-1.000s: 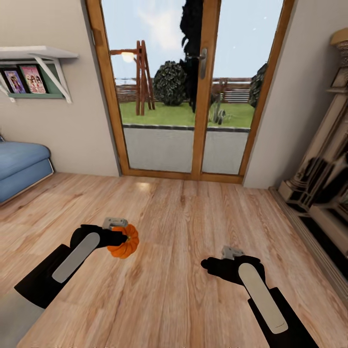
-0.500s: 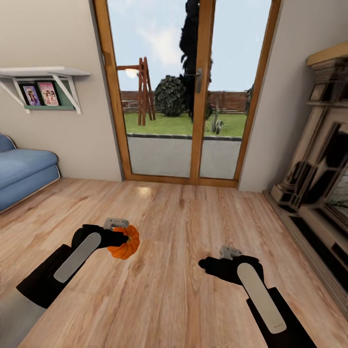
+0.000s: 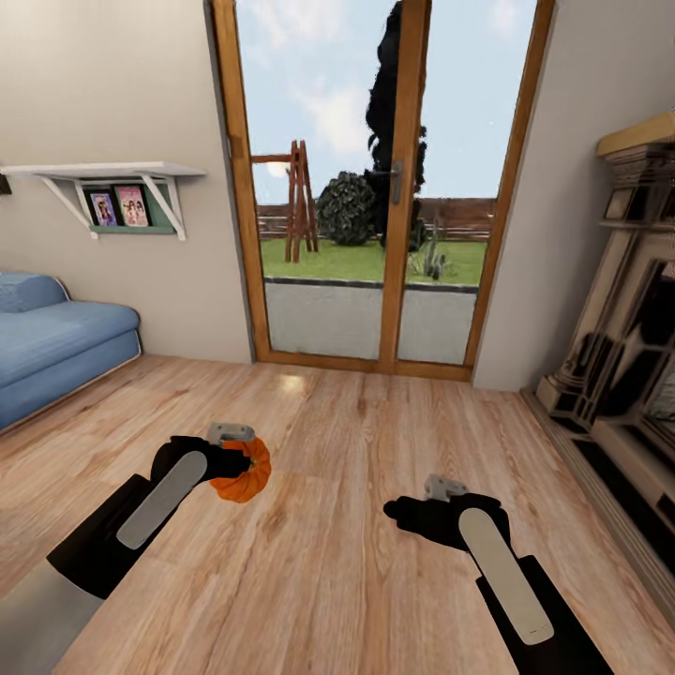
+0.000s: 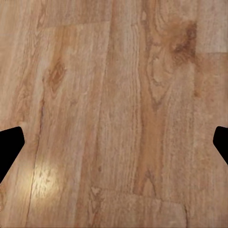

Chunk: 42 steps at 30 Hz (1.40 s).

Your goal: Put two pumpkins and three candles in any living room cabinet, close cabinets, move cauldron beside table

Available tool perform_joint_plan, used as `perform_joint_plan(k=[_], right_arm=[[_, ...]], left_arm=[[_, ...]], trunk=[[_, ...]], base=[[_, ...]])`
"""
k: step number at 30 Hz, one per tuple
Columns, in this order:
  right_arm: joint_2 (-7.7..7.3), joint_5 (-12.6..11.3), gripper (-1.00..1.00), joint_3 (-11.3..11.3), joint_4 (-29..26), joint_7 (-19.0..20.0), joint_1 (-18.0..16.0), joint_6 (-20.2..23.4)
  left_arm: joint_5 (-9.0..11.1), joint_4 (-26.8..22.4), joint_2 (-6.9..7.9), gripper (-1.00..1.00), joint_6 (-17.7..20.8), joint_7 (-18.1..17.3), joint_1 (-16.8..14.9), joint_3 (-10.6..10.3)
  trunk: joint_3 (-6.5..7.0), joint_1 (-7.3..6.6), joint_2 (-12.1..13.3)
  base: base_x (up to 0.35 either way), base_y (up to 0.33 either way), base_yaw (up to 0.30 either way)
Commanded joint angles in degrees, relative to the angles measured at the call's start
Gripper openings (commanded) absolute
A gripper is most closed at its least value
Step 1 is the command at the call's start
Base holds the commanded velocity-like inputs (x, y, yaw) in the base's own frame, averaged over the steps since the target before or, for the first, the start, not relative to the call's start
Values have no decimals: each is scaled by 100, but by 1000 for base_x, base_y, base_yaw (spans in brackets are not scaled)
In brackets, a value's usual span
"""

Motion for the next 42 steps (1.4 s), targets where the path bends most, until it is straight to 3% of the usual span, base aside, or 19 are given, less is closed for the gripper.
perform_joint_plan(k=[1, 15, 28, 36, 42], right_arm=[[-5, -49, 100, 13, -6, -60, -7, 11], [86, -52, 100, 40, -6, -55, -19, 11], [91, -51, 100, 34, -6, -71, -19, 11], [90, -49, 100, 33, -6, -77, -19, 11], [90, -49, 100, 33, -6, -80, -19, 11]], left_arm=[[45, -7, 2, -100, 14, 73, -7, -15], [44, -11, -94, -100, 14, 77, -6, -32], [45, -12, -120, -100, 14, 75, -6, -33], [1, -9, -299, -100, 23, 174, -1, -45], [23, -61, -326, -100, 23, 187, 8, -54]], trunk=[[16, -3, -1], [327, -39, 18], [562, -318, 524], [705, -493, 845], [705, -493, 845]], base=[[-2, -3, 7], [-207, 0, 1], [-337, 0, 26], [-276, 0, 253], [-39, 0, 288]])
